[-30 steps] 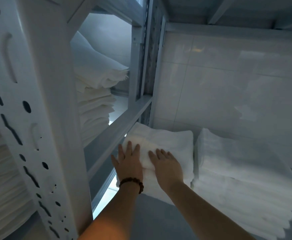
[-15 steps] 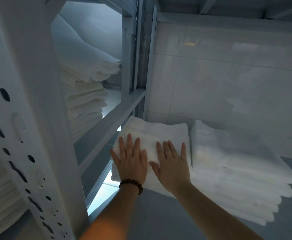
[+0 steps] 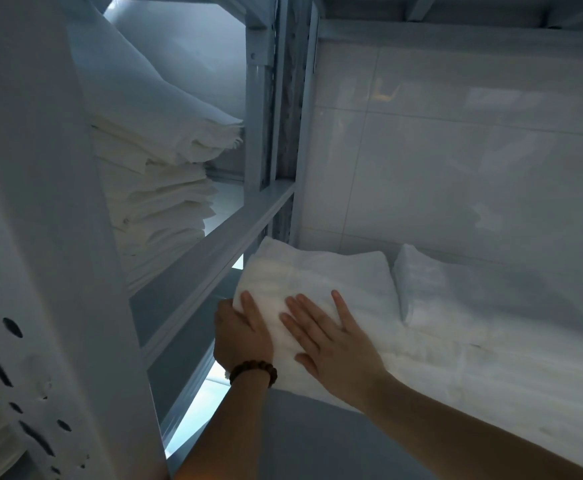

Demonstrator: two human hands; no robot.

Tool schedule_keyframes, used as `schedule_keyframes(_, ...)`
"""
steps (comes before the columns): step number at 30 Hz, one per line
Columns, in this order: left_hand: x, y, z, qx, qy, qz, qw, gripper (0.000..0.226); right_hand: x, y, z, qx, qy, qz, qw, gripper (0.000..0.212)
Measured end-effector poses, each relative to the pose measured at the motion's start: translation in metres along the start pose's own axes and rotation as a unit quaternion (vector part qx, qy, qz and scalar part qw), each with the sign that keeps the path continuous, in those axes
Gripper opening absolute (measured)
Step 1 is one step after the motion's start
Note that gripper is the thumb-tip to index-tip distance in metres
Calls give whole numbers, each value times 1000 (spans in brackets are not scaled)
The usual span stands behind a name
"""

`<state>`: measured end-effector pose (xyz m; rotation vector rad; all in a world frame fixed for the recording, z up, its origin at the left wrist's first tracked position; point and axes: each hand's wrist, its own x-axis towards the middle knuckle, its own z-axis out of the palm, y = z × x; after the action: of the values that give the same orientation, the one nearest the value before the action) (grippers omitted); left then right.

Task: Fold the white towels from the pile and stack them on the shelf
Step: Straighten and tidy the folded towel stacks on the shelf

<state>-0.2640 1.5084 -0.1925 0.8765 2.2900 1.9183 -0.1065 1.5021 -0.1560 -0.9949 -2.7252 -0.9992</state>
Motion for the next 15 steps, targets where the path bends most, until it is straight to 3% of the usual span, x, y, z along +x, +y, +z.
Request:
schedule_keyframes(6,3,11,2,-9,-5,-17,1000,61,14,-9,3,-5,-19,-20,1000,64)
schedule_keyframes(8,2,13,5,10,-35,0,999,51,16,-10,5,-14,-20,-39,999,63)
schedule_keyframes(10,6,10,8,9,-32,-41,999,37,17,-6,2,-8,-19,-36,999,64)
schedule_keyframes(13,10,11,8,-62,11,-132,989,20,7,3,0,47,-20,42,998,69)
schedule_keyframes(15,5,19,4,-75,32,-118,990,18,-4,6,3,69,-36,89,993,67)
